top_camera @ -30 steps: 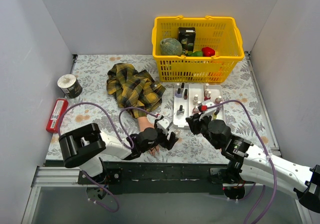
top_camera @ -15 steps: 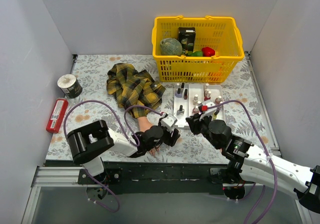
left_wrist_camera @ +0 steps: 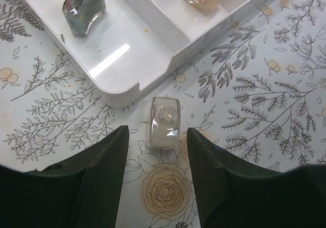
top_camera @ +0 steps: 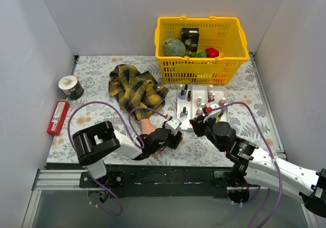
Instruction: Paint the nails
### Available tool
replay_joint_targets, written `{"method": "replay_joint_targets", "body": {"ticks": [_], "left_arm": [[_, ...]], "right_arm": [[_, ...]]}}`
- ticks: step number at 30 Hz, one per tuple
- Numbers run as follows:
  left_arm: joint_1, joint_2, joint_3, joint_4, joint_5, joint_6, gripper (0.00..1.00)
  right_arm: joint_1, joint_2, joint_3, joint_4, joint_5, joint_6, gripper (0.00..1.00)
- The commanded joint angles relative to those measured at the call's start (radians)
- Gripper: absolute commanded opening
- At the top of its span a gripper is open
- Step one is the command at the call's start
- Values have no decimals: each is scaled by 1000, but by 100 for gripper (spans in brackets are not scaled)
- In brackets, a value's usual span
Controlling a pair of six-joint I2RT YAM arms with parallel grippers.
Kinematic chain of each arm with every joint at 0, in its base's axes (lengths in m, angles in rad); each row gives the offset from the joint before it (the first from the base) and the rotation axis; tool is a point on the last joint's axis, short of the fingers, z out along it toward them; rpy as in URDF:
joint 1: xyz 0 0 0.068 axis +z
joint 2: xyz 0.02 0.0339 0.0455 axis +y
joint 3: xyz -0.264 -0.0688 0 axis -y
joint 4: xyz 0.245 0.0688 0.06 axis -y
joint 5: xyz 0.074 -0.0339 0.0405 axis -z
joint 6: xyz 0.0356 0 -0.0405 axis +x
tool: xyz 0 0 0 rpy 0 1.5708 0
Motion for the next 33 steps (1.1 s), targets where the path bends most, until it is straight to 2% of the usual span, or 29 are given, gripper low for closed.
{"method": "replay_joint_targets", "body": {"ticks": [1, 3, 15, 25, 33], "left_arm": [[-6, 21, 32, 8, -26, 19, 47], [-6, 29, 37, 8, -26, 22, 47], [-6, 6, 23, -12, -5, 25, 22], [-6, -23, -22, 26, 128, 54, 20], [-6, -31, -69, 66, 224, 106, 20]], "right_arm": [[-3, -7, -4, 51, 0, 11, 1], [-3, -2, -3, 51, -1, 10, 1], [-5, -21, -7, 37, -9, 13, 1], [-5, -71, -62, -26, -53, 39, 1], [-5, -199, -164, -11, -104, 79, 1]]}}
